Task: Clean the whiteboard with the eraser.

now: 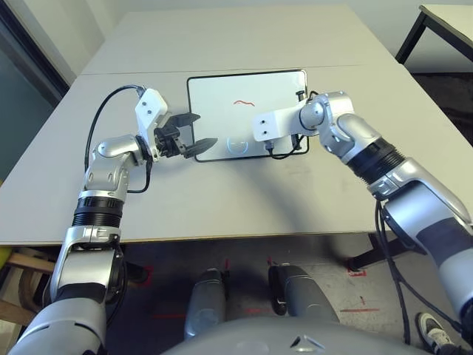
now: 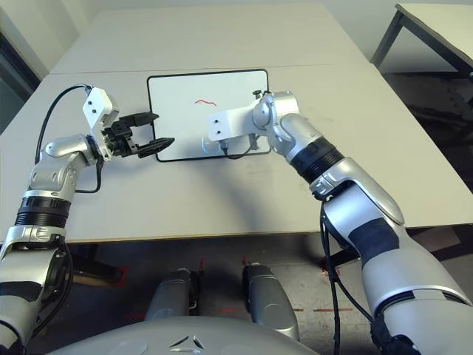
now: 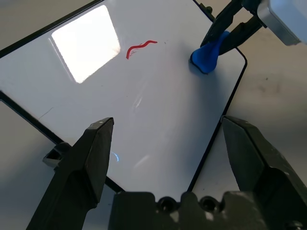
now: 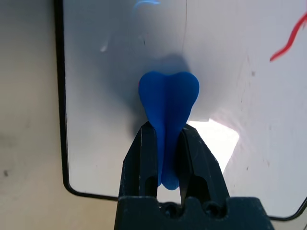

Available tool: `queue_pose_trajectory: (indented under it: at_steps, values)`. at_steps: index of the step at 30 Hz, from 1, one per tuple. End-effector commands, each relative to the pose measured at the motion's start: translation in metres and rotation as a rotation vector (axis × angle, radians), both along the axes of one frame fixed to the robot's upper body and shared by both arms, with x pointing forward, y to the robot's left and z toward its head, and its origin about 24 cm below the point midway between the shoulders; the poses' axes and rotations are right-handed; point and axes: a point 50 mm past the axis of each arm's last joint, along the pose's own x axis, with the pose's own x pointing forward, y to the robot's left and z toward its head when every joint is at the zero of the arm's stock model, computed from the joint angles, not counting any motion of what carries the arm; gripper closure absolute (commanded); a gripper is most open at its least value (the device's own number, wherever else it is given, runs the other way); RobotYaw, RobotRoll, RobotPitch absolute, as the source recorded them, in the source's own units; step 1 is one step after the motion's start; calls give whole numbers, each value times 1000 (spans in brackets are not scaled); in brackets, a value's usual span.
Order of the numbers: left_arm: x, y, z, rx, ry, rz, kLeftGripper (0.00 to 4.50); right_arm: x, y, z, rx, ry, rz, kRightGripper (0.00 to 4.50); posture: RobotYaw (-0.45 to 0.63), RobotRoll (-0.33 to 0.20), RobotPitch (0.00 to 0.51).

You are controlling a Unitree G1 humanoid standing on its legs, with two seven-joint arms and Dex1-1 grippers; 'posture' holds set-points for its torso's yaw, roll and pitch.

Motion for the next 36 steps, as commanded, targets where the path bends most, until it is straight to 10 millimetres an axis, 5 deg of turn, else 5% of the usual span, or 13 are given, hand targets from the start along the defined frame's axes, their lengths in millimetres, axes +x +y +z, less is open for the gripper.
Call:
queue_pose_trajectory:
  at_steps: [1, 16, 22, 29, 36]
  values:
    - [-1, 4, 2, 11, -9, 14, 0, -4, -2, -11, -40, 20, 6, 4131, -77, 0, 83]
    - [-1, 2, 0, 6, -7, 14, 0, 10, -51, -4, -95, -17, -139, 4131, -80, 0, 80]
    - [2, 5, 1, 13, -13, 28, 0, 11, -41, 16, -44, -35, -115, 4131, -91, 0, 73]
    - [6, 20, 8, 43, -41, 75, 0, 10, -7, 63, 49, -39, -32, 4131, -95, 0, 67]
    - [10, 24, 12, 59, -66, 102, 0, 21, 12, 68, 41, -60, -18, 4131, -75, 0, 63]
